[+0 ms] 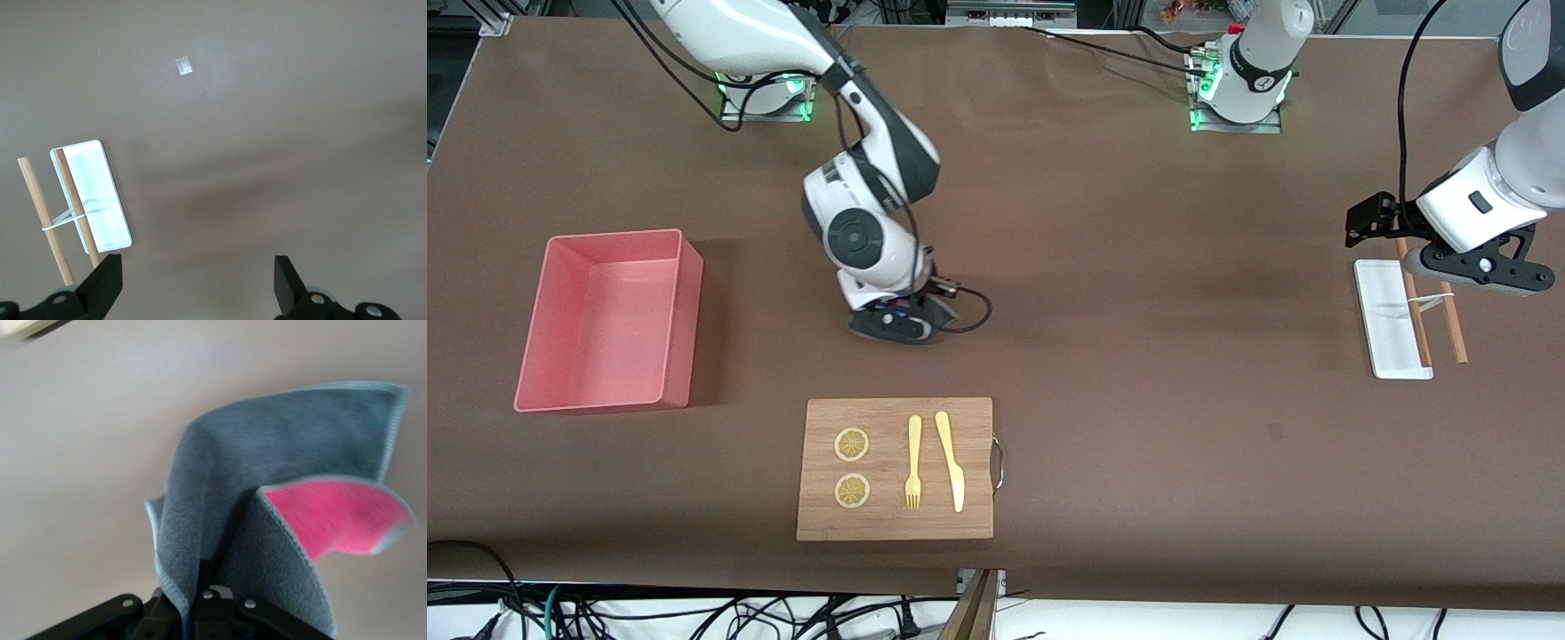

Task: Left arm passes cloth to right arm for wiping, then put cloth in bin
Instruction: 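Wipe the table with the cloth held in the right gripper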

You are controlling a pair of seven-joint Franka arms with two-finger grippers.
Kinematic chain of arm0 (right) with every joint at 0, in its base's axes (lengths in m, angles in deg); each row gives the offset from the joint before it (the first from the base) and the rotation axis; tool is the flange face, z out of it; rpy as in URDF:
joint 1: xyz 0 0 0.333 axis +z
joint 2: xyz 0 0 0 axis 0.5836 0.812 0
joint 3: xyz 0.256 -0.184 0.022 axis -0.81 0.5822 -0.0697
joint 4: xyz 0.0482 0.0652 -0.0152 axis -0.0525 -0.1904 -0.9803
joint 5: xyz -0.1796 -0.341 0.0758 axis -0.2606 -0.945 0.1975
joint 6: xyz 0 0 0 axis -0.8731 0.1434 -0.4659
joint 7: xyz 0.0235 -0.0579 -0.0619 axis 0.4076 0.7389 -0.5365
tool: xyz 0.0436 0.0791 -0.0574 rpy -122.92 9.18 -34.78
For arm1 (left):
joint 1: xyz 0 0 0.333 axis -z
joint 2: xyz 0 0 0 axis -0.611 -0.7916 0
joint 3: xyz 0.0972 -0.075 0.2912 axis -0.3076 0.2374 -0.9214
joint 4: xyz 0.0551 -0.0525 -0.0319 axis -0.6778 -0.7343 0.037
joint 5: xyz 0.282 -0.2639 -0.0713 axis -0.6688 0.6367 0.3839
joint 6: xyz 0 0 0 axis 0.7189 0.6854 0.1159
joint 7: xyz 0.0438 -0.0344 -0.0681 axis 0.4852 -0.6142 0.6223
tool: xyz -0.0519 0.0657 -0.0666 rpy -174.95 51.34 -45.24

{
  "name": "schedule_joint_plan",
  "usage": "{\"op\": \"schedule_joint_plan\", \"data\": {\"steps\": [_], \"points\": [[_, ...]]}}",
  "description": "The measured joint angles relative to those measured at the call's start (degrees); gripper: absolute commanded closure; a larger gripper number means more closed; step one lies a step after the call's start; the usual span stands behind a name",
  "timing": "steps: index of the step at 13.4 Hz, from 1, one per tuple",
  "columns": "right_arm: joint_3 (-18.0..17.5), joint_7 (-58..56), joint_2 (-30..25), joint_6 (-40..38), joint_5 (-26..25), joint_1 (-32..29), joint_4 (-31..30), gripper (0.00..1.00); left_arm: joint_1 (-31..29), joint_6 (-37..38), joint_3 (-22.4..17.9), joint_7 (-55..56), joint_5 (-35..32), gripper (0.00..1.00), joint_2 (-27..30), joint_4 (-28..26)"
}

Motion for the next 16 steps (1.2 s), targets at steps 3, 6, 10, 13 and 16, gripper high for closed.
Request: {"op": "schedule_joint_plan", "data": {"steps": [3, 6, 10, 13, 16], "points": [[-0.4, 4.5, 0.3, -0.6, 3.7, 2.4, 5.1, 1.0, 0.0, 0.0, 0.0, 0.0, 0.0, 0.0, 0.0, 0.0], [0.0, 4.3, 0.4, -2.7, 4.6, 1.3, 7.3, 1.0, 0.0, 0.0, 0.0, 0.0, 0.0, 0.0, 0.1, 0.2], [0.5, -4.9, 1.5, -3.6, 4.6, -5.5, 3.8, 1.0, 0.1, 0.0, 0.1, 0.1, 0.1, 0.0, 0.1, 0.3], [1.3, -16.1, 1.6, -4.4, 4.6, -11.6, 0.1, 1.0, 0.1, 0.0, 0.2, 0.1, 0.1, 0.0, 0.2, 0.3], [3.5, -26.0, 0.8, -9.3, 4.3, -15.3, -0.5, 1.0, 0.1, 0.0, 0.2, 0.1, 0.1, 0.0, 0.2, 0.3]]}}
